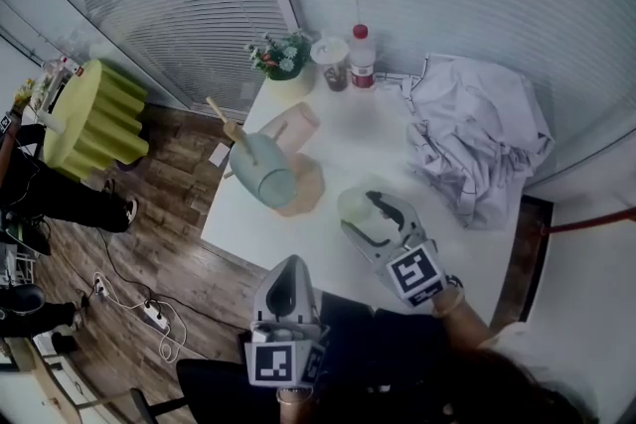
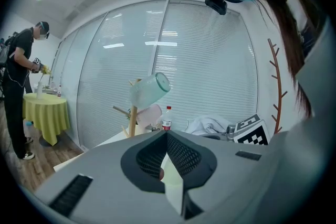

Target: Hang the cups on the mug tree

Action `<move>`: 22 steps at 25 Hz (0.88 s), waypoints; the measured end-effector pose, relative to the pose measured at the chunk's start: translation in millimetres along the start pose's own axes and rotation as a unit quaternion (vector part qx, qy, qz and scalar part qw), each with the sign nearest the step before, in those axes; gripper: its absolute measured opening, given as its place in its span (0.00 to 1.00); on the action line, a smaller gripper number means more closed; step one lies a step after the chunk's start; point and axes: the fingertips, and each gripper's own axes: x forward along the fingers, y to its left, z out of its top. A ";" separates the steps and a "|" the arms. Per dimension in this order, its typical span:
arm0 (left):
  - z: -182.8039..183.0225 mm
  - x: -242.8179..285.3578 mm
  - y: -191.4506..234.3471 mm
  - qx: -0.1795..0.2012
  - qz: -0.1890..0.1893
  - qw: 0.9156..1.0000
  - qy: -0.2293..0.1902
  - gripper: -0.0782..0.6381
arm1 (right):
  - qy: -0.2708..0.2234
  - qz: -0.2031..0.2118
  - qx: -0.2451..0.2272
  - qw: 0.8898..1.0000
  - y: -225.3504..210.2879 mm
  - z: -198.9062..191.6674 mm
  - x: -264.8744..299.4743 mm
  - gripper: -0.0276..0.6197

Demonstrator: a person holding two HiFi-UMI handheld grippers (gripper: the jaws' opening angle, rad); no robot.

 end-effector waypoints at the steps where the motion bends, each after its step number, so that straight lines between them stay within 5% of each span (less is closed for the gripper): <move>1: -0.3 1.5 0.7 -0.002 0.001 1.000 0.001 0.11 | 0.002 0.000 -0.001 1.000 -0.8 -1.7 2.5 0.43; 22: -24.6 30.6 7.4 -0.015 -0.015 0.999 0.049 0.11 | 0.056 0.002 0.014 0.998 -11.6 -44.2 30.0 0.50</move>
